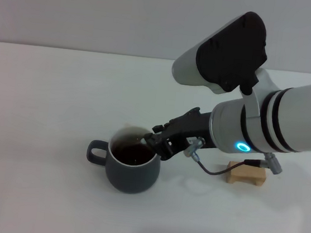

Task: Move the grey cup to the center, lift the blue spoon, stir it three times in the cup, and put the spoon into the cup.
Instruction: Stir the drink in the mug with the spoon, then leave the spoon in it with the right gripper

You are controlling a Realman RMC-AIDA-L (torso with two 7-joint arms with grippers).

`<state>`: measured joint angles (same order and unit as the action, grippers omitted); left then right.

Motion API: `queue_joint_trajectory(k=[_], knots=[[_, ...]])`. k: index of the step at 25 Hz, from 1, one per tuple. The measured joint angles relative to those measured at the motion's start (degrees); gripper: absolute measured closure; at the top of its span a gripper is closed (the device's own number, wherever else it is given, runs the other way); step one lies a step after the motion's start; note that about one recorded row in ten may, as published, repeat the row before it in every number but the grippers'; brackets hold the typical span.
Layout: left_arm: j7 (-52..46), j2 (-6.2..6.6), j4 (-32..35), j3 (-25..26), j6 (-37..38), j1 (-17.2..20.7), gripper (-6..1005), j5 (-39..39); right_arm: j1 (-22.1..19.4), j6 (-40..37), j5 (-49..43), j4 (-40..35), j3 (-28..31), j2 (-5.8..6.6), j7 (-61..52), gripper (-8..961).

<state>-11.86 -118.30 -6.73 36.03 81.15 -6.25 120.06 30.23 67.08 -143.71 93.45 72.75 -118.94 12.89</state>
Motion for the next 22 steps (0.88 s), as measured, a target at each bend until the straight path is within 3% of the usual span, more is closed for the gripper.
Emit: queue_joint_trajectory(k=[15,22], knots=[[0.0,-0.10,-0.1,-0.4,0.7,0.8,144,0.3,-4.5,3.6,-2.2,4.4,-1.0,-0.24,-0.6,791],[0.0,-0.07,-0.8,-0.5,1.3,1.2,144,0.4,-3.7,1.9,2.6,3.7,-2.0,-0.22,-0.2,791]])
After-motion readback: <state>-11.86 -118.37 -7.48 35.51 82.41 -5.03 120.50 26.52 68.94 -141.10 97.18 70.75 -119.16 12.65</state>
